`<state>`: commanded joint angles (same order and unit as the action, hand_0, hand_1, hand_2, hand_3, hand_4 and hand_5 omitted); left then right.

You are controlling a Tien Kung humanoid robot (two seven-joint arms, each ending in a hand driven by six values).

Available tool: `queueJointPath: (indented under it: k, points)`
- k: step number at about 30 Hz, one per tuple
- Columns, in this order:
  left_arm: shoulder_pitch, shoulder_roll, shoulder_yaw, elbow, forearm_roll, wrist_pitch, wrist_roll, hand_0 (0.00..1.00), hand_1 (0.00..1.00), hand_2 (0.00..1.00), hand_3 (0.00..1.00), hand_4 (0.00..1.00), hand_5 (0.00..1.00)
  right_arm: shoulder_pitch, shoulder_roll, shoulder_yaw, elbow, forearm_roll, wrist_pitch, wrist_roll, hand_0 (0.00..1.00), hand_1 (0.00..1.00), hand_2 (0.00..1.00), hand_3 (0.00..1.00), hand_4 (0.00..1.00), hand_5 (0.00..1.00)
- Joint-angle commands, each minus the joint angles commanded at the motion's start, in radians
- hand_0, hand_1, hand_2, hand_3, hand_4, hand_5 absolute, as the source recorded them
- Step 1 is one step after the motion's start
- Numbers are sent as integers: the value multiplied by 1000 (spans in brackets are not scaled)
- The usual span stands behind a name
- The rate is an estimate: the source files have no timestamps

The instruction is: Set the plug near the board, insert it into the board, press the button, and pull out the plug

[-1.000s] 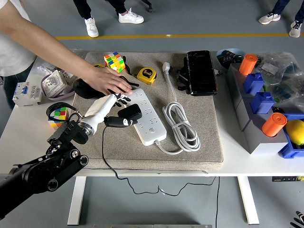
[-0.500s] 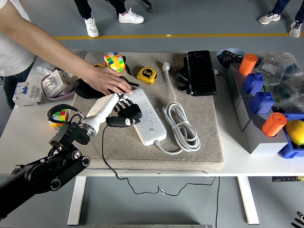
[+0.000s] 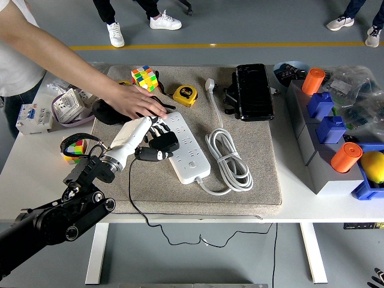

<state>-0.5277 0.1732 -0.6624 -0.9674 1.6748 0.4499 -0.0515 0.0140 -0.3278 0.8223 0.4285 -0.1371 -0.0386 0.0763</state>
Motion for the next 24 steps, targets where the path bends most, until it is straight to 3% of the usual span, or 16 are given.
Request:
queueJointPath:
  k: [13, 24]
  points:
    - [2, -1, -4, 5, -39, -3, -18, 230, 420, 403, 537, 840, 2, 0, 3, 3, 0, -1, 1, 1, 593, 641, 581, 492, 766, 496]
    - [4, 2, -15, 1, -84, 21, -84, 226, 412, 391, 536, 829, 2, 0, 4, 6, 0, -2, 1, 2, 593, 642, 579, 489, 762, 494]
